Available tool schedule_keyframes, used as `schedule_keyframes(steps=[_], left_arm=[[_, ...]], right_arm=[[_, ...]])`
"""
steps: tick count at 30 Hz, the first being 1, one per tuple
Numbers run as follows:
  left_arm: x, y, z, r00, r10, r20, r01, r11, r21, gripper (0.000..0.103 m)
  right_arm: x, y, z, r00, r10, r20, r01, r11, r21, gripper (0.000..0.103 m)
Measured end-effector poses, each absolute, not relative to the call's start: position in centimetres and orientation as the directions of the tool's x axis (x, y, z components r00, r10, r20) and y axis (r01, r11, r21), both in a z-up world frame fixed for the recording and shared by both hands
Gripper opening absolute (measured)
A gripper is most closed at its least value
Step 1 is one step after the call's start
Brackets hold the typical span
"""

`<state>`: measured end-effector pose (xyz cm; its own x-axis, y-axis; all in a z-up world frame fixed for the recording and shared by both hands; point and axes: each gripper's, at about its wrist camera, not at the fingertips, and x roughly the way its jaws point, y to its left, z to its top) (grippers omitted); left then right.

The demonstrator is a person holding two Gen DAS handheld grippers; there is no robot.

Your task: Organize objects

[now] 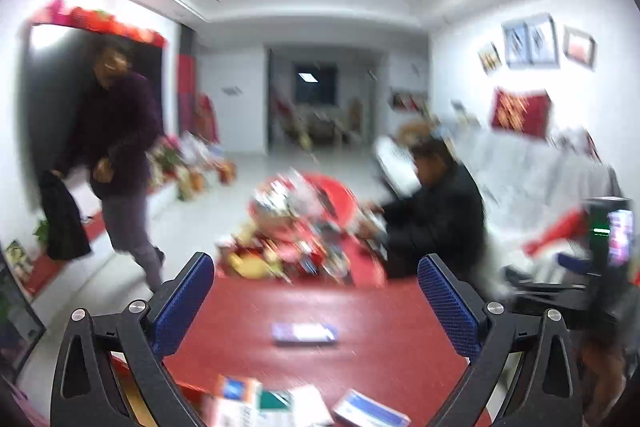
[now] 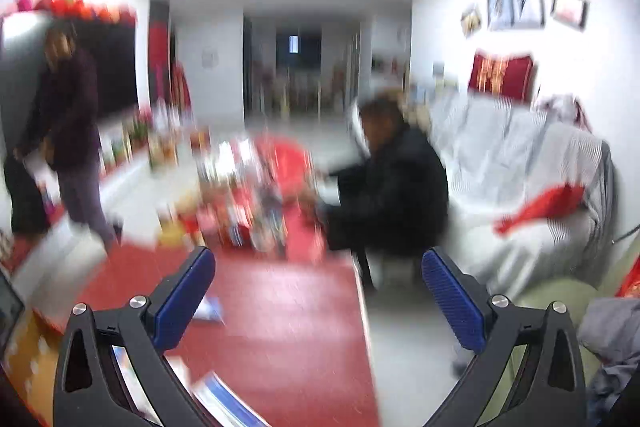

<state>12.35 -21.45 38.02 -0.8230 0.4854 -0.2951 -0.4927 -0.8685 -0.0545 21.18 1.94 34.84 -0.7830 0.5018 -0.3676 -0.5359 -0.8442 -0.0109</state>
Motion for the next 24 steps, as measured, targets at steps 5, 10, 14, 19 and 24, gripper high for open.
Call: schedule_keyframes(steps=[5, 10, 14, 19, 24], left_arm=[[5.7, -26.7, 32.3, -0.623, 0.498, -0.604, -0.417, -0.864, -0.282, 0.103], [2.4, -26.9, 20.3, -0.302, 0.272, -0.913, -0.426, -0.896, -0.126, 0.103], [4.4, -27.3, 13.1, -0.129, 0.185, -0.974, -0.431, -0.895, -0.113, 0.100], [6.8, -27.7, 11.8, -0.094, 0.171, -0.981, -0.414, -0.903, -0.118, 0.099], [6.8, -27.6, 12.9, -0.110, 0.161, -0.981, -0.389, -0.915, -0.106, 0.099]], right_arm=[[15.3, -2.8, 27.7, -0.626, 0.170, -0.761, -0.310, -0.950, 0.042, 0.103], [15.4, -7.3, 15.0, -0.247, -0.125, -0.961, -0.270, -0.944, 0.193, 0.100], [16.7, -9.1, 8.7, -0.036, -0.222, -0.974, -0.311, -0.924, 0.222, 0.099], [15.9, -9.4, 8.3, -0.024, -0.214, -0.976, -0.280, -0.936, 0.212, 0.099], [14.6, -8.6, 8.0, -0.023, -0.240, -0.971, -0.319, -0.918, 0.234, 0.099]])
